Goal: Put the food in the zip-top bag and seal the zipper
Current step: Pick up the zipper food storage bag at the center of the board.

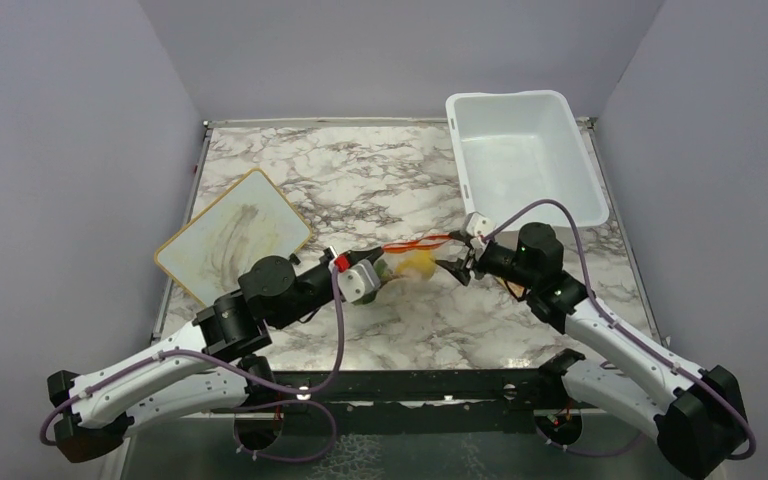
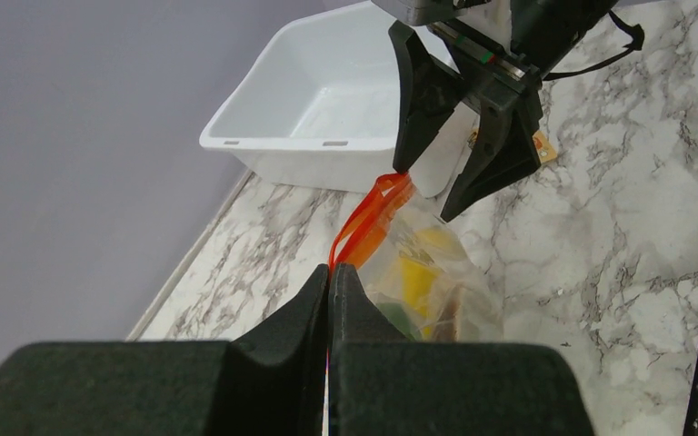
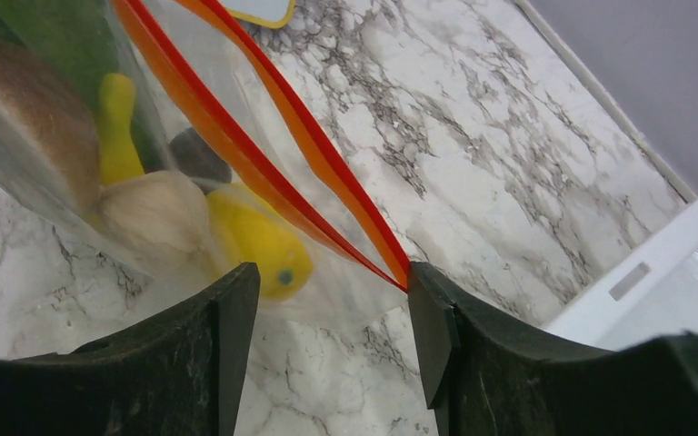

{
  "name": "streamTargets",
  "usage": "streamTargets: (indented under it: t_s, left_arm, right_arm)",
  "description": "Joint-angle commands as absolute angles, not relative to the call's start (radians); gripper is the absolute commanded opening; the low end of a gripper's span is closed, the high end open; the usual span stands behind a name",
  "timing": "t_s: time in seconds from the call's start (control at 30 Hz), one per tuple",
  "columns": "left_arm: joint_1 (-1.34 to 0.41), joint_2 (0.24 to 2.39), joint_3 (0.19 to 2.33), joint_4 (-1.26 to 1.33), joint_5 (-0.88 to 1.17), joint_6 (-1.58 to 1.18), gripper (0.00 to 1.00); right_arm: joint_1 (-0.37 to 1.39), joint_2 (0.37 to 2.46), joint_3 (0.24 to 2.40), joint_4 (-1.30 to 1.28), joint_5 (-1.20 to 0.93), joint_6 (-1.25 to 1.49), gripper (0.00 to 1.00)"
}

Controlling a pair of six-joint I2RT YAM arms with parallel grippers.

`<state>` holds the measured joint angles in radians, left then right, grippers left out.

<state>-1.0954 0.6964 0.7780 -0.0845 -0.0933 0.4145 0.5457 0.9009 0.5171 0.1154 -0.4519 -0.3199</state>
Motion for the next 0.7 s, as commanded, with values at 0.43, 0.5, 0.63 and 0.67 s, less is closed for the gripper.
streamTargets:
  t_s: [0.43,0.5,0.63,0.67]
  left_arm:
    - [-1.101,0.583,0.8,-0.157,-0.094,0.465,0.0]
    - [-1.101,0.573,0.794,-0.156,-0.1,0.465,0.0]
    - [-1.101,0.555,0.778,-0.153,-0.112,0.466,0.0]
    - [-1.101,0.553,0.778,-0.157,-0.117,0.468,0.0]
  right_arm:
    - [0.504,1.041,0.722,-0.115,-0.768,-0.591,0.62]
    - [0.505,1.049,0.725,-0.151,-0.775,-0.614,0.55]
    - [0.501,1.051,0.745,-0.181,-0.764,-0.626,0.3]
    - [0.5,1.052,0.759,-0.196,-0.764,-0.635,0.22]
